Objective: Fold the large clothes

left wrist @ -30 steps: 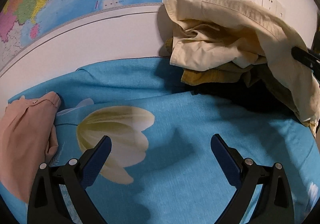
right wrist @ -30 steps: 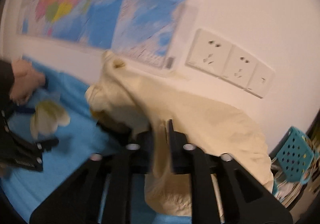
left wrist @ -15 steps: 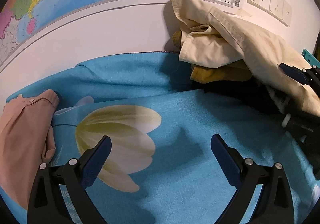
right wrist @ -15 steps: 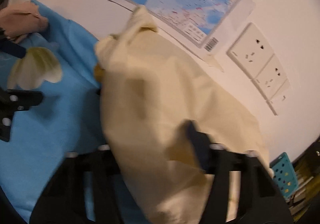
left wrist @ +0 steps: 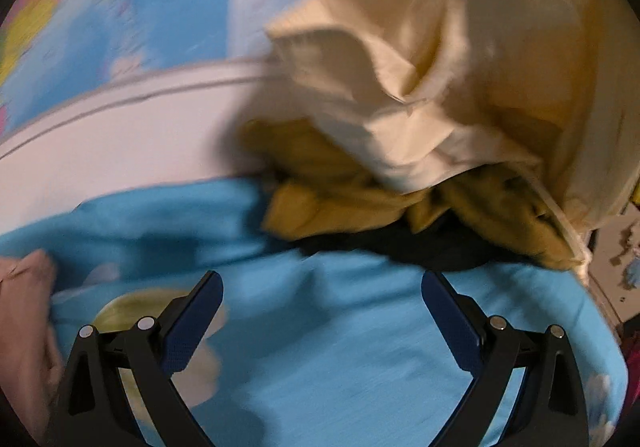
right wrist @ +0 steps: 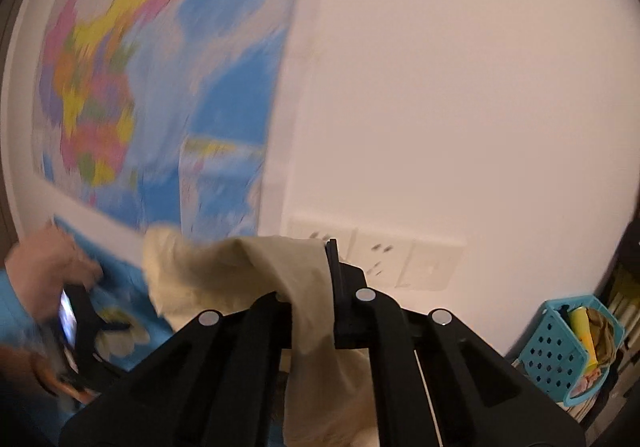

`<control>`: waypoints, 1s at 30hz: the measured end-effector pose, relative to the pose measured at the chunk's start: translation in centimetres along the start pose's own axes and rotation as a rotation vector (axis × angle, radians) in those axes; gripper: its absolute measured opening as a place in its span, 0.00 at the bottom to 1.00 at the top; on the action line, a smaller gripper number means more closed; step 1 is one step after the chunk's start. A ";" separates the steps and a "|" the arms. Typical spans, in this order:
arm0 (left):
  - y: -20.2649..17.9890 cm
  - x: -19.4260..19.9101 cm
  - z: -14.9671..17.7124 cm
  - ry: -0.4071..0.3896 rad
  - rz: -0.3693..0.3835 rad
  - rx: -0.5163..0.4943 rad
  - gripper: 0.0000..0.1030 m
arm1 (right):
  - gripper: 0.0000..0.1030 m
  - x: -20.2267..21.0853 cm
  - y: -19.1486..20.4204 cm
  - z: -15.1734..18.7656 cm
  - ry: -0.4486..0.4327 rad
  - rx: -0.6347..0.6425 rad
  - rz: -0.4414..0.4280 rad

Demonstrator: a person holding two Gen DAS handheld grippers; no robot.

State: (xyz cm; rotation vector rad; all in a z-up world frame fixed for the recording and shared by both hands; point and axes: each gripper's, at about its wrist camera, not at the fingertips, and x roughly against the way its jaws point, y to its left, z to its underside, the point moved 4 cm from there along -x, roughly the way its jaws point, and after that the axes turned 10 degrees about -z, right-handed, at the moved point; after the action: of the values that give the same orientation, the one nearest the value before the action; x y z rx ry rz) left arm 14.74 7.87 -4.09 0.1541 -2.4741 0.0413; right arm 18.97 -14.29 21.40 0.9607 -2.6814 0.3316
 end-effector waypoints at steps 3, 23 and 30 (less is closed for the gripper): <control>-2.0 -0.2 -1.1 -0.060 0.032 -0.008 0.93 | 0.02 2.1 -1.1 -0.9 -0.018 -0.028 -0.009; -1.6 14.3 -18.4 -0.525 0.316 0.105 0.06 | 0.02 21.0 -0.7 -11.3 -0.326 0.019 0.013; 6.2 31.1 -17.3 -0.761 0.161 0.086 0.06 | 0.02 29.8 2.3 -10.9 -0.374 -0.007 -0.135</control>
State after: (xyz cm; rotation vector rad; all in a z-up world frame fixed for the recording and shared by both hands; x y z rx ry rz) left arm 0.26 12.12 28.74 -0.0013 -3.2425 0.1880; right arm -2.73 -26.67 41.16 1.3065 -2.9192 0.1218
